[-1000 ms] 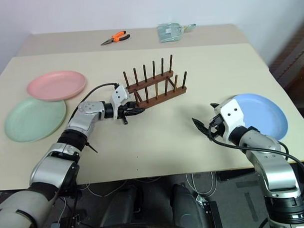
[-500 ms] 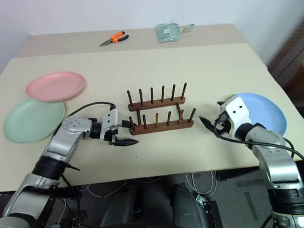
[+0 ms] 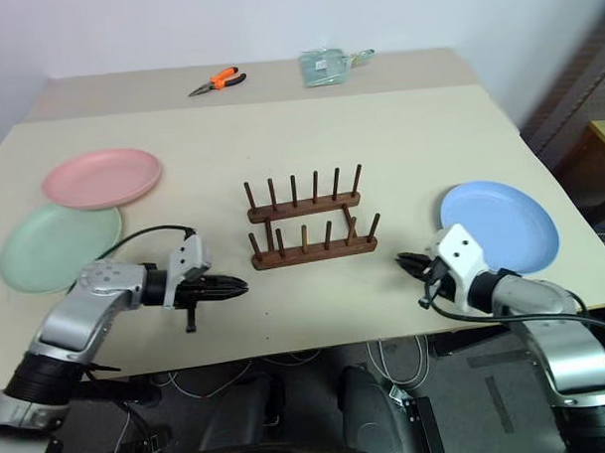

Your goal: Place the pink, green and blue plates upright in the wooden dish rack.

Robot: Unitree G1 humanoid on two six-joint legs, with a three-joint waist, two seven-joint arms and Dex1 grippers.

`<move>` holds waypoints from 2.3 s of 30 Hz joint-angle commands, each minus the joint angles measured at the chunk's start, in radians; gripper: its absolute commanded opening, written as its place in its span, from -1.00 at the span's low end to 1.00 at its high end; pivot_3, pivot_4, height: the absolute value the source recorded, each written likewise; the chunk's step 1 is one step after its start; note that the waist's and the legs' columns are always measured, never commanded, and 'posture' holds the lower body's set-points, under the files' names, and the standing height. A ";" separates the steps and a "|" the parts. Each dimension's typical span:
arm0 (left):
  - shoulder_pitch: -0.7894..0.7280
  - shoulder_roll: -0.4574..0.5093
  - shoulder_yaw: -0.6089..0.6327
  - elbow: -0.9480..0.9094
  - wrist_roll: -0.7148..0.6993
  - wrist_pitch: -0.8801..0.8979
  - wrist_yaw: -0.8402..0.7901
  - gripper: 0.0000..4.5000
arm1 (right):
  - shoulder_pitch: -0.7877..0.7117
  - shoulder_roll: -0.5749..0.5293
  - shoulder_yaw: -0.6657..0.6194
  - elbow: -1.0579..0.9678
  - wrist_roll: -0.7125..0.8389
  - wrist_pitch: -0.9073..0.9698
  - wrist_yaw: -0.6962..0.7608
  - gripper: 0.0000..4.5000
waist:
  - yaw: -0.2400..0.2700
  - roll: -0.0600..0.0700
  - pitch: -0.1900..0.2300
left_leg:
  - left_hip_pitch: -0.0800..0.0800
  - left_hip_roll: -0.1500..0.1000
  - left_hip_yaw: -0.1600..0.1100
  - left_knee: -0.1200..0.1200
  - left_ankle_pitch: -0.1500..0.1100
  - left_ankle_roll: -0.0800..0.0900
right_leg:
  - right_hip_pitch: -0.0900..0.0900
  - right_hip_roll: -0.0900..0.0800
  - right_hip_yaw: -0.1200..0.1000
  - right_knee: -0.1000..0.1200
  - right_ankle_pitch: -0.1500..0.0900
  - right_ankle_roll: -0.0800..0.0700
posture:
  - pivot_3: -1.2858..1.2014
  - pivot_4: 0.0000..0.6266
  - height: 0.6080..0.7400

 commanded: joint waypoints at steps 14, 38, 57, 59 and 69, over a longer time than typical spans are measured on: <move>-0.072 -0.263 -0.061 0.167 0.160 -0.051 0.449 -0.97 | -0.256 0.201 0.230 0.206 -0.258 -0.018 -0.240 -1.00 | 0.013 0.000 -0.006 | 0.001 -0.001 0.000 0.002 0.000 0.000 | 0.002 0.000 0.000 0.000 0.001 -0.001 | 0.03 -0.52 0.96; -0.175 -0.279 0.428 0.099 -0.090 -0.010 0.773 0.50 | -0.262 0.175 0.207 0.011 -0.111 0.026 -0.064 1.00 | -0.004 -0.001 -0.007 | 0.001 0.001 -0.001 0.001 0.000 0.000 | -0.001 0.001 -0.001 0.002 0.001 0.000 | 0.03 -0.52 0.96; -0.449 -0.449 0.995 0.202 -0.337 0.191 1.600 0.50 | -0.340 0.200 0.252 0.075 -0.125 -0.014 -0.035 1.00 | 0.013 -0.009 -0.005 | 0.000 -0.002 -0.001 0.001 -0.001 0.000 | 0.001 0.000 -0.001 0.000 0.005 0.008 | 0.03 -0.52 0.96; -0.454 -0.454 1.014 0.219 -0.374 0.198 1.618 0.39 | -0.331 0.199 0.248 0.071 -0.132 -0.018 -0.043 1.00 | 0.014 -0.009 -0.005 | 0.000 -0.002 -0.001 0.001 -0.001 0.000 | 0.001 0.000 -0.001 0.000 0.005 0.008 | 0.03 -0.52 0.96; -0.470 -0.434 0.967 0.231 -0.493 0.191 1.553 -0.99 | -0.311 0.170 0.207 0.029 -0.137 -0.006 -0.065 1.00 | 0.016 -0.009 -0.005 | 0.000 -0.002 0.000 0.001 -0.001 0.000 | 0.001 0.000 -0.001 0.000 0.004 0.007 | 0.03 -0.52 0.96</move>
